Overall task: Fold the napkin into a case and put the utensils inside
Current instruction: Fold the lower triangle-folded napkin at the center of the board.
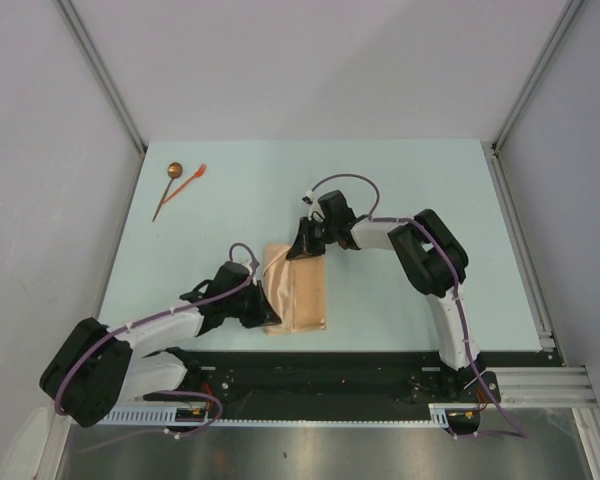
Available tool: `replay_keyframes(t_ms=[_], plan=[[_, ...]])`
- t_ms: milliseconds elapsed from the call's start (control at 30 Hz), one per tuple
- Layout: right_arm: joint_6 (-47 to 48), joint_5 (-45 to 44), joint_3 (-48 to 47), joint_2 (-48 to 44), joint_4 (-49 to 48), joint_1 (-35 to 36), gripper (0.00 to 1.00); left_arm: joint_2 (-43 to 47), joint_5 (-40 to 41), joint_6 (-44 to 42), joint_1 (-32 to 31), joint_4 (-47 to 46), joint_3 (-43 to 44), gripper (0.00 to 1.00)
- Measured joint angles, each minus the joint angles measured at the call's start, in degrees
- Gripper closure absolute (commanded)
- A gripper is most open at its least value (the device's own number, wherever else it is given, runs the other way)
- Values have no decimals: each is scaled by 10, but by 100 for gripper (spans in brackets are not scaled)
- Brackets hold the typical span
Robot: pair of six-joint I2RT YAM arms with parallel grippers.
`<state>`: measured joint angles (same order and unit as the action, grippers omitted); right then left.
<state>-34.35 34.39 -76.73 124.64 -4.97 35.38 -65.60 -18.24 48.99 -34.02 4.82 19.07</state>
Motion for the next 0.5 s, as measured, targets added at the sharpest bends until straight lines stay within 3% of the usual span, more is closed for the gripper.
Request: replay_keyframes(t_ms=[67, 200, 400, 500], plan=[[1, 12, -10, 10, 0, -6, 100, 1, 3, -6, 0, 10, 8, 88], [14, 8, -22, 15, 0, -12, 100, 12, 16, -29, 21, 52, 64, 82], [21, 8, -24, 15, 3, -14, 96, -35, 8, -67, 133, 53, 177, 90], [20, 8, -23, 12, 7, -14, 86, -108, -3, -86, 156, 42, 236, 93]])
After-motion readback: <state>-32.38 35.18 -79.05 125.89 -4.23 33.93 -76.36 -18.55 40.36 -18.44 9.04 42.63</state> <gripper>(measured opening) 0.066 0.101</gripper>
